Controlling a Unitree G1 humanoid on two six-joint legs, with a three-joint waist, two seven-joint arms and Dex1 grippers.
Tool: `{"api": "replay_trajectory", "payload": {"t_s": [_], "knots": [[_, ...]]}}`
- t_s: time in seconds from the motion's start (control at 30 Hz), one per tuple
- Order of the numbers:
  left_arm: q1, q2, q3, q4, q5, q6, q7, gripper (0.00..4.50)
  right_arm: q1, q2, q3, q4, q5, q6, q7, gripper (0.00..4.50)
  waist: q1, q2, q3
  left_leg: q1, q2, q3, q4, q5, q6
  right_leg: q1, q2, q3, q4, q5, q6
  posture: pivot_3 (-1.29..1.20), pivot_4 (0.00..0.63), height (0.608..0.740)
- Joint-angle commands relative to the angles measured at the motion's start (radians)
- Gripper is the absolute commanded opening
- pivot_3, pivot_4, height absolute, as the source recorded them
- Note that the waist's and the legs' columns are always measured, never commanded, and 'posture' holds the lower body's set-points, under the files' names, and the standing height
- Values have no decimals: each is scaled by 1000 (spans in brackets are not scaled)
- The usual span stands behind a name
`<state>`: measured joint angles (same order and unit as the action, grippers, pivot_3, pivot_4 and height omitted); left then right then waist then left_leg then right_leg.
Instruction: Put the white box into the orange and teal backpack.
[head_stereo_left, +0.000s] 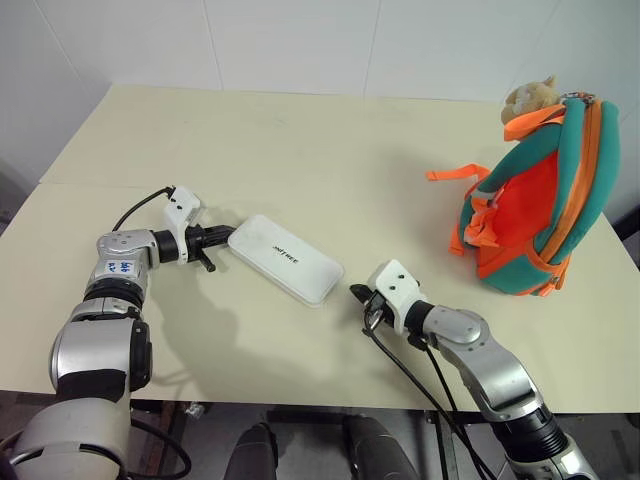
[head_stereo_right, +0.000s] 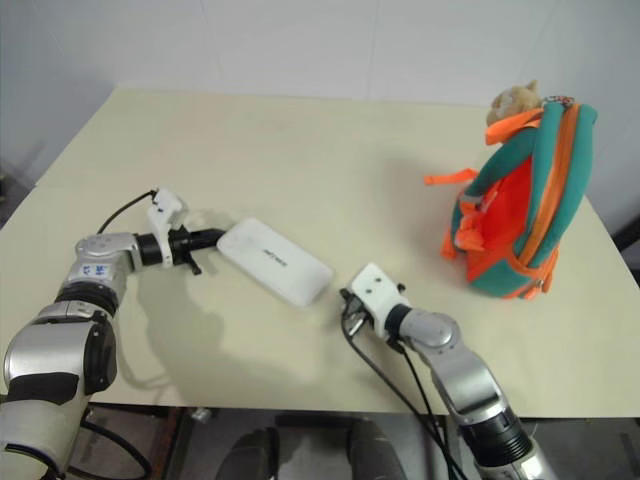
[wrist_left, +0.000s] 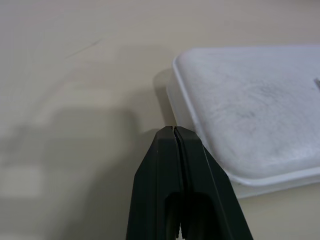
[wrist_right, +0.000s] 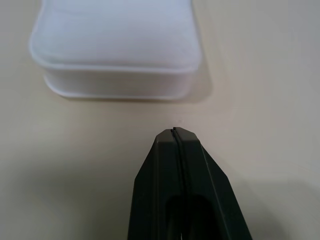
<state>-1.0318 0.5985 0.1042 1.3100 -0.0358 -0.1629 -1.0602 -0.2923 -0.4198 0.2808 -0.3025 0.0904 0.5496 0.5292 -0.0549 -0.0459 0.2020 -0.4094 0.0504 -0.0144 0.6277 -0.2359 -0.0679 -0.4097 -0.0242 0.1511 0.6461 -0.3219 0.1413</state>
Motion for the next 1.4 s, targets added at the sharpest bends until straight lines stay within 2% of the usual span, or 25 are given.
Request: {"api": "replay_trajectory", "payload": {"t_s": [0.03, 0.57, 0.8, 1.13, 1.4], "knots": [[-23, -5, 2, -12, 2, 7, -49, 38, -34, 4, 9, -19, 11, -23, 43, 20, 1, 0, 0, 0, 0, 0, 0, 0, 0, 0, 0, 0, 0, 0, 0, 0, 150, 740], [50, -2, -77, -131, 14, 31, -333, 38, -66, -77, 8, -55, 54, 0, 220, 20, 0, 0, 0, 0, 0, 0, 0, 0, 0, 0, 0, 0, 0, 0, 0, 0, 150, 740], [159, 25, -125, -320, -6, 118, -444, 38, -85, -108, -11, -25, 41, -28, 253, 20, -1, 0, 0, 0, 0, 0, 0, 0, 0, 1, 0, 0, 0, 0, 0, 0, 150, 740], [347, 64, -169, -729, -72, 334, -505, 38, -65, -166, -16, -52, 50, -19, 325, 20, -1, 0, 0, 1, 0, 0, 0, 0, 0, 1, -1, 0, 0, 0, 0, 0, 150, 740], [401, 85, -197, -837, -78, 399, -480, 38, -72, -174, -18, -35, 38, -23, 339, 20, -1, 0, 0, 3, 0, 0, 0, 0, 0, 2, -1, 0, 0, 0, -1, 0, 150, 740]]}}
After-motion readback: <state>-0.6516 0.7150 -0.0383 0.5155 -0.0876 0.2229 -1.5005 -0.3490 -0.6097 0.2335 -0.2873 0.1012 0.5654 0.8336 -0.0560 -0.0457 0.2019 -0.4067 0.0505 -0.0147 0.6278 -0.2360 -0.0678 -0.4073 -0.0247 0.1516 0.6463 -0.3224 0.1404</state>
